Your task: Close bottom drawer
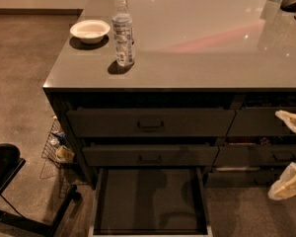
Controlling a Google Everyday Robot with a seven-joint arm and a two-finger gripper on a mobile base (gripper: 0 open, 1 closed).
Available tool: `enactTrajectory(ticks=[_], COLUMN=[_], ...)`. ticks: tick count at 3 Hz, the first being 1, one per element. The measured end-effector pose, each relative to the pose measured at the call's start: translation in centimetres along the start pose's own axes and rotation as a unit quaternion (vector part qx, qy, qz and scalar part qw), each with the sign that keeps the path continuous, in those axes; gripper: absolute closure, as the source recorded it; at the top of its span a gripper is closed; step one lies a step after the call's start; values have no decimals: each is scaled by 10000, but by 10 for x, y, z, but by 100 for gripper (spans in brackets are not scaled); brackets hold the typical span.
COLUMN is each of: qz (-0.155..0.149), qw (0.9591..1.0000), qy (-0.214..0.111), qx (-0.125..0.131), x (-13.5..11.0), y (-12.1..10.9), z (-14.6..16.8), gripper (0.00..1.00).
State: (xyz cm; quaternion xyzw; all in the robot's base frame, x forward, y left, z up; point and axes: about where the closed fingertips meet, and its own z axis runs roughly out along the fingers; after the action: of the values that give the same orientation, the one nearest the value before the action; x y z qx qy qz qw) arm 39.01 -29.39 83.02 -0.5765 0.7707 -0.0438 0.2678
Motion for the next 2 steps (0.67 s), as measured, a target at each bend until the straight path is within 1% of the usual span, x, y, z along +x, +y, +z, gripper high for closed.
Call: enactTrajectory(ticks=[1, 2], qz=[117, 516], qw=[9989, 9939], qy=[-442, -970], qx=[-35, 17], x=[7, 40], y=[43, 69], z=[52, 103], gripper=[2, 24])
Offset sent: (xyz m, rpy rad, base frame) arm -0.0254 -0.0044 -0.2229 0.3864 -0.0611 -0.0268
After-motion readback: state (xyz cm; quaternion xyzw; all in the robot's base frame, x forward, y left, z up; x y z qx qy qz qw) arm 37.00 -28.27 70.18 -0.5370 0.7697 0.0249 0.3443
